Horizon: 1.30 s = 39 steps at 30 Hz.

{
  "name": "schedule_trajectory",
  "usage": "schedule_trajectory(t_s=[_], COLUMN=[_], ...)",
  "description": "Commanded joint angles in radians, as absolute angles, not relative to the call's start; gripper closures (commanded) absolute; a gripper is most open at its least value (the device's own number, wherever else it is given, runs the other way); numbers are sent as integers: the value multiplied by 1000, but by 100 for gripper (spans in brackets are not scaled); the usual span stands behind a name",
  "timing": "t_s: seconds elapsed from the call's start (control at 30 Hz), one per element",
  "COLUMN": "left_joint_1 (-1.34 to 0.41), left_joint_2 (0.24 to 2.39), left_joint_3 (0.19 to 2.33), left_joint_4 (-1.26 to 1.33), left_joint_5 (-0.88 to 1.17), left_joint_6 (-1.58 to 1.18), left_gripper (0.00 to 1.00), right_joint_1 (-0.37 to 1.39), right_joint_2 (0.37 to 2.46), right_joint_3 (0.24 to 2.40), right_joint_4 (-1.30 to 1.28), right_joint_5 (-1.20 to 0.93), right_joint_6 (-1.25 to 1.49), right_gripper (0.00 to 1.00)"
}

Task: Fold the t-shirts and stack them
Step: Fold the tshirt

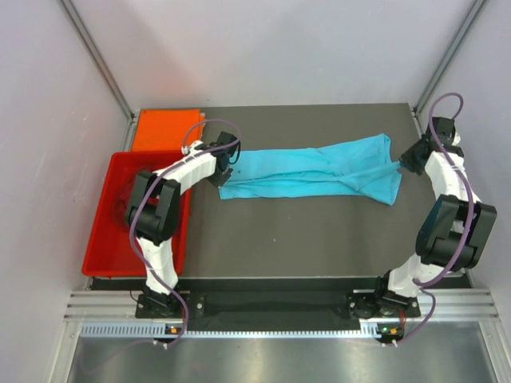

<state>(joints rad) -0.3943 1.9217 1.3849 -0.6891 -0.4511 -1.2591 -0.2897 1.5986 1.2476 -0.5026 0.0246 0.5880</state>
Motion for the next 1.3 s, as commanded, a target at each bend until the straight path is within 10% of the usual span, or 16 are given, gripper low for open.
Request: schedule_trajectory(t_s=[0.0,0.2,0.43,1.27], left_joint_1=[-390,-390,-390,-459], left_joint_2=[1945,1957,1982,1890], left_joint_3=[1445,1485,1558,1293], left_joint_4=[-703,-730,-819,-595], left_joint_5=[-448,-469,-502,-406], left_joint_6=[-1181,-1160,-1120,-841], left_gripper=[100,99,59,65], right_joint_1=[-279,-272,-252,-221], right_joint_2=[1632,1703,1744,1914], right_joint_3=[1328,1413,1444,1601], right_joint_4=[-514,-560,-574,-581], right_joint_5=[43,58,54,-29], right_joint_6=[561,543,537,387], right_gripper=[100,100,100,100])
